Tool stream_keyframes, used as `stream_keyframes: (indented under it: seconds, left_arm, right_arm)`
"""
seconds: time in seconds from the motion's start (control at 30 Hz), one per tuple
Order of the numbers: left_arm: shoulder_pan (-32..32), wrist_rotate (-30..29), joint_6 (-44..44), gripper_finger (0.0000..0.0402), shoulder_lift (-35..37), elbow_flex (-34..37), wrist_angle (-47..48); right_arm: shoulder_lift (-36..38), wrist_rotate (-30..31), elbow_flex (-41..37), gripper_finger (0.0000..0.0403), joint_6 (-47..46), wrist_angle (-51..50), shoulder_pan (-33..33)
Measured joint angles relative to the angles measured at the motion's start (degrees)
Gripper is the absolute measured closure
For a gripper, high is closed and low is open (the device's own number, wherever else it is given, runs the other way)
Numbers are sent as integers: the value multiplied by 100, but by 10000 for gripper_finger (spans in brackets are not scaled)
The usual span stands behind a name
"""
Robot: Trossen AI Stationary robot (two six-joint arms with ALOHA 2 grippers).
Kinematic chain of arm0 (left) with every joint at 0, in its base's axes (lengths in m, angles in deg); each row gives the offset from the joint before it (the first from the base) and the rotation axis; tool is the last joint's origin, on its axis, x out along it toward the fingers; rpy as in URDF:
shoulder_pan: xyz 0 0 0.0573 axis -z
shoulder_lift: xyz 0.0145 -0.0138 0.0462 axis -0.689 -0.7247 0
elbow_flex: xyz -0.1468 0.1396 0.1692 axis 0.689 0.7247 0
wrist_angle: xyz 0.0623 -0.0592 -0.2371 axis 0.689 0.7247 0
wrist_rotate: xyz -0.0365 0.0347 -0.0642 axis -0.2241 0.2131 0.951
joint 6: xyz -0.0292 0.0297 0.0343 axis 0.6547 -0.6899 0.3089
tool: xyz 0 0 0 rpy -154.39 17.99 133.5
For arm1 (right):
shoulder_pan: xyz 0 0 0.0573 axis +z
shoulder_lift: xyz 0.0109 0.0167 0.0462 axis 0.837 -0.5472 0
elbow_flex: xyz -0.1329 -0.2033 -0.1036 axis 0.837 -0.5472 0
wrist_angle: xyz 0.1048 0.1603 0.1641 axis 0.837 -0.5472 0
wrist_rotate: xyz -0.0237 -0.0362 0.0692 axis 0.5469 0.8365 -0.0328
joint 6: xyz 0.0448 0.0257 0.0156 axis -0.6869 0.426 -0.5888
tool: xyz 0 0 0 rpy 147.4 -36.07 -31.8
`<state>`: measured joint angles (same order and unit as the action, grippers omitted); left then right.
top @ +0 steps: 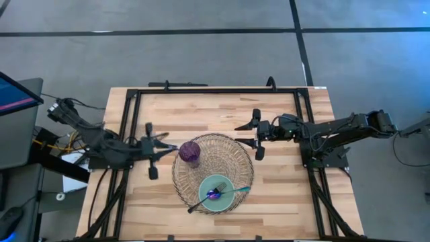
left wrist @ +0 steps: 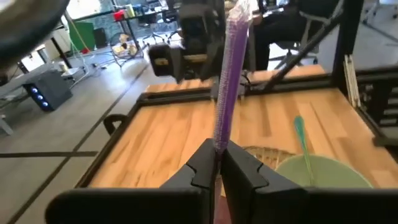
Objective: Pick & Place Utensil
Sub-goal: Put the straw into the violet cup, then return to Home Position
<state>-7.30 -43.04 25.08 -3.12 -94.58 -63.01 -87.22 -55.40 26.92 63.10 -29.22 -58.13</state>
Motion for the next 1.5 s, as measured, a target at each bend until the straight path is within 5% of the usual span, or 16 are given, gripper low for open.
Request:
stream_keyframes:
  seconds: [0.3,0.73,1.07,1.33,1.5]
  left_arm:
    - [-329,7,198,373,-710,569,-934]
    - [-719,309,607,294,-1137,639,-1234]
    - [-680,679,-1175,252,-514,637,-2304]
    - [-678,643,-1378,258,413,637,-2297]
    - [-676,210,-1658,274,890,634,-1531]
  right_arm:
    - [0,2,0,225,0,10,0]
    - [0,2,0,222,2,83,0]
    - [36,3,0,225,2,480,0]
    - [537,4,2,237,4,325,13]
    - [1221,15,2,250,15,-800,5]
